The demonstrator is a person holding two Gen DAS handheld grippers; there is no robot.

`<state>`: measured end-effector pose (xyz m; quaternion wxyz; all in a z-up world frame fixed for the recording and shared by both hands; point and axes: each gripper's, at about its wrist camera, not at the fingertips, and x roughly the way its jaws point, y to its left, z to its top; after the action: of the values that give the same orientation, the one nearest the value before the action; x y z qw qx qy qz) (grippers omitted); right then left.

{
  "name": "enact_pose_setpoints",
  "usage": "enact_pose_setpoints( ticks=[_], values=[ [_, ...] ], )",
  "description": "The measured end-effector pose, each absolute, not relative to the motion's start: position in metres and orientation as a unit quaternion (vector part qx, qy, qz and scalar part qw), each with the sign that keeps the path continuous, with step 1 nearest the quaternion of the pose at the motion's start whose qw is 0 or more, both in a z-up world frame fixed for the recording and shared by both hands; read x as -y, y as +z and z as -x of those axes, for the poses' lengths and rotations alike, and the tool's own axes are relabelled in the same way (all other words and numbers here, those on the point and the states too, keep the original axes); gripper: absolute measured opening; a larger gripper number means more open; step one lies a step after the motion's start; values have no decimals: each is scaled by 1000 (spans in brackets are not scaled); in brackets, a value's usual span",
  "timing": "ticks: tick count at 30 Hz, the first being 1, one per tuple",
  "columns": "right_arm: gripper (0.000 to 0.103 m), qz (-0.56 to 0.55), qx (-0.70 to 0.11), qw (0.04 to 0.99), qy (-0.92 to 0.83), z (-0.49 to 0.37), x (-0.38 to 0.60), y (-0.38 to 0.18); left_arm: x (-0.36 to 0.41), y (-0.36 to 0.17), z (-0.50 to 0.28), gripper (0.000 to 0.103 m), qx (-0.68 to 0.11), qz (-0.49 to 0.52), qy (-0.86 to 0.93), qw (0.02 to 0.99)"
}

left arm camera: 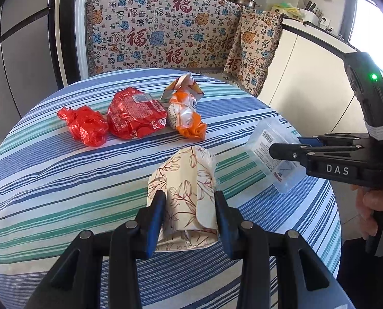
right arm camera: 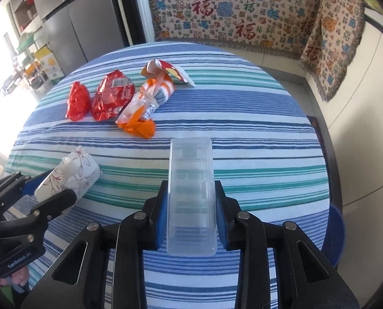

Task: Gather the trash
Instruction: 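Carry the pastry and plastic box to the blue wastebasket and open both tools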

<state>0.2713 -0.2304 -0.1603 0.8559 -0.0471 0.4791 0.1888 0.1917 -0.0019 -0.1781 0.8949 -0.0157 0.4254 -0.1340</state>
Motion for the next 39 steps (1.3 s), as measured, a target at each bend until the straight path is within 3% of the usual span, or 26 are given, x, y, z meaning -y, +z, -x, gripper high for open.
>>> enact_pose_setpoints(
  ticks=[13, 23, 39],
  values=[
    [32, -4, -468, 864, 187, -241, 310, -140, 79, -166, -176, 39, -419, -20, -192, 887],
    [32, -50, -451, 885, 107, -232, 428, -130, 177, -140, -178, 39, -408, -23, -258, 876],
    [32, -98, -447, 889, 17, -242, 572, -159, 345, -156, -208, 39, -418, -45, -336, 843]
  ],
)
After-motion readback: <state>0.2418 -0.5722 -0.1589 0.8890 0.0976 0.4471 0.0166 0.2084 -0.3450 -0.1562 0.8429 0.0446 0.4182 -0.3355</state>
